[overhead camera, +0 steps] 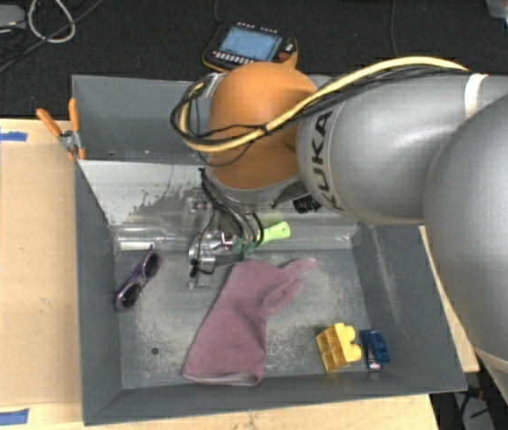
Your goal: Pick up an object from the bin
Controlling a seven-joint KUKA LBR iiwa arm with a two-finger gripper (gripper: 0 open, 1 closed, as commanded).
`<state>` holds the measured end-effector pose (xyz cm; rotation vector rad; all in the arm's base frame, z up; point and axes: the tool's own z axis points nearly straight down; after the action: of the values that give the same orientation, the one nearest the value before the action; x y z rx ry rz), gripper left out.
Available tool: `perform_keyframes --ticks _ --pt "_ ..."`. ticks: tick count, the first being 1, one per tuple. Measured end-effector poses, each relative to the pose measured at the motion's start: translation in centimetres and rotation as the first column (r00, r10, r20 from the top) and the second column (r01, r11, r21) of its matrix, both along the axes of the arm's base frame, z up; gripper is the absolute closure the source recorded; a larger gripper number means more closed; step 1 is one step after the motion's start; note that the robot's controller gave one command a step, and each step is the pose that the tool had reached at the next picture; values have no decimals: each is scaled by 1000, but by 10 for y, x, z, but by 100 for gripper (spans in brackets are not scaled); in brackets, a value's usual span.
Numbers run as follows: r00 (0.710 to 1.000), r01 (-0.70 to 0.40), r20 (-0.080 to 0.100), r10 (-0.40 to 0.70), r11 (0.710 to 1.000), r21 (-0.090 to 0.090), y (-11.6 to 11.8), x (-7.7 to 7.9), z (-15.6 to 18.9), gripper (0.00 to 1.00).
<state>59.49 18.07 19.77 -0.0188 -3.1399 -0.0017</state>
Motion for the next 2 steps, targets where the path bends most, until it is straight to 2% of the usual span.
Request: perform_keyframes --ticks 1,2 --pt "1000 0 0 0 1000 0 0 0 0 0" --pt "1000 -15 12 15 1000 2 7 -5 -16 0"
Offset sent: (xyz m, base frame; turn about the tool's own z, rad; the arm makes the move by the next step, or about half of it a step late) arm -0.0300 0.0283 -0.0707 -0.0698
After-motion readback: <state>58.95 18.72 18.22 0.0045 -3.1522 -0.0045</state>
